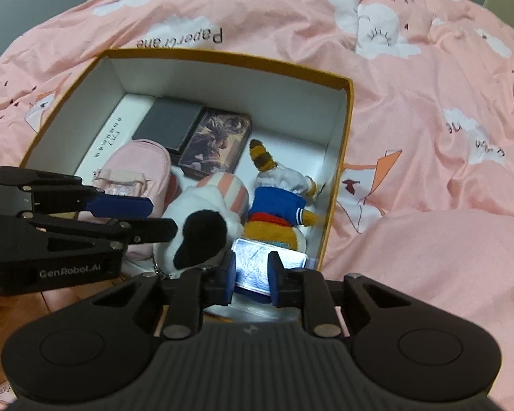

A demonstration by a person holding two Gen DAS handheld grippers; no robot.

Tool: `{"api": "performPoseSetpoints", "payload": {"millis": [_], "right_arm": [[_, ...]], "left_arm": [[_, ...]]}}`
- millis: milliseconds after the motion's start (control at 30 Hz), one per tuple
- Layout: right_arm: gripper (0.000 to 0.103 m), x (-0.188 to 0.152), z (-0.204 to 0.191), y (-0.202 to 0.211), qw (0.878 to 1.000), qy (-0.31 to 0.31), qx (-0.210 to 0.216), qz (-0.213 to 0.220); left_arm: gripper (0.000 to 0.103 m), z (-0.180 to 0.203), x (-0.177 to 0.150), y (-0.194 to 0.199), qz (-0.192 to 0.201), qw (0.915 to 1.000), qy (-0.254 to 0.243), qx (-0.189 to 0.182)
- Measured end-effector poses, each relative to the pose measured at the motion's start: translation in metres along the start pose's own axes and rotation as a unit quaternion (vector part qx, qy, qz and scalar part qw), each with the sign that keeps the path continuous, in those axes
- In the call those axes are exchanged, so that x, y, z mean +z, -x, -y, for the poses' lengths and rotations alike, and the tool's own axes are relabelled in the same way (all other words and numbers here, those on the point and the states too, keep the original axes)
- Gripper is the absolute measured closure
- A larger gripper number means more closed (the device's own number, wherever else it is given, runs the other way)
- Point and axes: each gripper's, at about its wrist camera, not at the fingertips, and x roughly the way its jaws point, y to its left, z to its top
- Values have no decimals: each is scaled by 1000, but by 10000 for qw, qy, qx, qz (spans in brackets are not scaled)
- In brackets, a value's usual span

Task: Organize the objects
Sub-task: 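Open both grippers and withdraw them toward the remaining items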

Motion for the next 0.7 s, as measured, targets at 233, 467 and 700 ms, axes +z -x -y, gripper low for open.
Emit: {"api": "performPoseSetpoints", "payload": {"millis": [233,467,700], "right_arm": [[81,-23,-11,49,9972,27,34,741],[76,-91,-22,71,9930,-336,294,1096],[75,-159,-31,36,9914,-1033,624,515]], "left_arm": [[66,27,-24,67,784,9954,-534,-135],[66,42,-74,89,604,9954,-668,-334],[67,60,-120,68,31,9943,-1058,-93]]}}
